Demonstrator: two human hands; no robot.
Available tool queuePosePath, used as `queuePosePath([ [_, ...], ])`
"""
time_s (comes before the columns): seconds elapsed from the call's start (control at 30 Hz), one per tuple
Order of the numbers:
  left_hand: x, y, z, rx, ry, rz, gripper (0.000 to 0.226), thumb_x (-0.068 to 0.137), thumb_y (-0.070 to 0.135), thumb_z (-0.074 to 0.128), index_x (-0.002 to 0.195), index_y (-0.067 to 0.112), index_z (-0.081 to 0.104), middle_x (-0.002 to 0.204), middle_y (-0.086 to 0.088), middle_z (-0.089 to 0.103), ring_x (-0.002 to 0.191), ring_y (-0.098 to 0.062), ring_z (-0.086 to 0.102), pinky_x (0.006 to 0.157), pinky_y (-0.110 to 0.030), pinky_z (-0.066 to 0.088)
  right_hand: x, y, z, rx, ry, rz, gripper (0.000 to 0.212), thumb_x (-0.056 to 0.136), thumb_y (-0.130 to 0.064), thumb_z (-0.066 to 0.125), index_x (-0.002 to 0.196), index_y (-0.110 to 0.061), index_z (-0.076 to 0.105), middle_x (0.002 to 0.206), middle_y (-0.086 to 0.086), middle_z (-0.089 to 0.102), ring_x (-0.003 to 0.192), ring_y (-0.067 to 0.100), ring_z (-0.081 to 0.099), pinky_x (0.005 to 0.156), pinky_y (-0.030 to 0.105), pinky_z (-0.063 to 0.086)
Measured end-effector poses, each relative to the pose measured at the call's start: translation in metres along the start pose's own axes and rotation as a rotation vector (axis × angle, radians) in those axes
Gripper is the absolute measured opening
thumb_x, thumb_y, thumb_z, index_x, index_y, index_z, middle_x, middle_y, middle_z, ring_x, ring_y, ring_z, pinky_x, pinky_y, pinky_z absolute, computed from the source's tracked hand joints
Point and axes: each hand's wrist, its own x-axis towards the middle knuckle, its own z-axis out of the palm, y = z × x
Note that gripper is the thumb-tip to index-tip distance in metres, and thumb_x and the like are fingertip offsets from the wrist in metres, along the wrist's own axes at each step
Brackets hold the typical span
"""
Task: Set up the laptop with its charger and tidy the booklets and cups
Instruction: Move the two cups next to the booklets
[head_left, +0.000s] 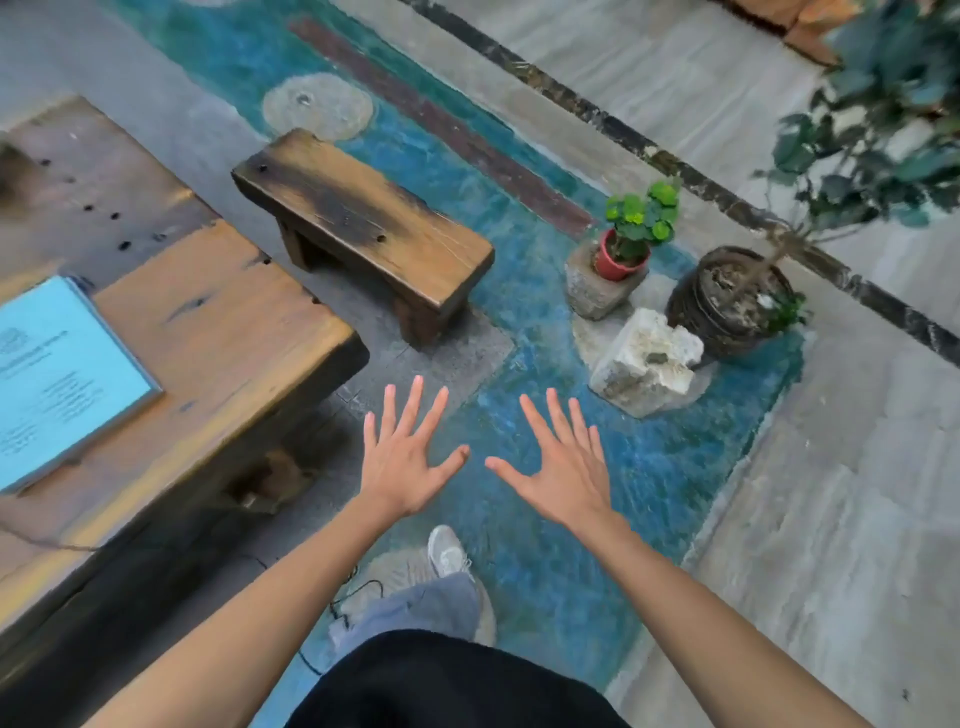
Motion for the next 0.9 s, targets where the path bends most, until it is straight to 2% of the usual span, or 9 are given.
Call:
queuePosePath([
  [0.27, 0.049, -0.035, -0.06, -0.072, 0.151, -0.212, 0.085, 0.084, 0.081, 0.019, 0.159, 0.046, 0.002, 0.169, 0.008, -0.012, 0.156, -0.03, -0.011, 0.122, -0.057, 0.007, 0.117, -0.05, -0.033, -0.04, -0.074, -0.193, 0.099, 0.074, -0.096, 0.03, 0.158, -0.052, 0.001, 0.171, -0.013, -0.009, 0.158, 0.018, -0.009, 0.127, 0.05, 0.005],
  [0.4, 0.069, -0.064, -0.083, -0.092, 0.186, -0.347, 0.088, 0.081, 0.081, 0.016, 0.16, 0.042, 0.003, 0.169, 0.005, -0.012, 0.156, -0.032, -0.008, 0.122, -0.057, 0.012, 0.177, -0.084, -0.045, -0.045, -0.111, -0.303, 0.097, 0.077, -0.093, 0.036, 0.158, -0.052, 0.003, 0.171, -0.013, -0.008, 0.158, 0.018, -0.008, 0.127, 0.049, 0.004],
  [0.57, 0.119, -0.099, -0.102, -0.167, 0.255, -0.496, 0.089, 0.081, 0.082, 0.018, 0.159, 0.044, 0.001, 0.169, 0.005, -0.012, 0.156, -0.033, -0.008, 0.121, -0.059, 0.009, 0.267, -0.121, -0.054, -0.053, -0.169, -0.44, 0.098, 0.076, -0.093, 0.037, 0.158, -0.051, 0.005, 0.171, -0.013, -0.006, 0.158, 0.018, -0.006, 0.126, 0.049, 0.005],
  [0.9, 0.214, -0.139, -0.139, -0.388, 0.426, -0.878, 0.087, 0.083, 0.083, 0.021, 0.159, 0.045, 0.0, 0.163, 0.009, -0.022, 0.155, -0.033, -0.012, 0.12, -0.063, 0.003, 0.433, -0.207, -0.073, -0.087, -0.433, -0.723, 0.094, 0.081, -0.088, 0.044, 0.159, -0.05, 0.005, 0.171, -0.013, -0.004, 0.158, 0.015, -0.005, 0.126, 0.047, 0.006],
])
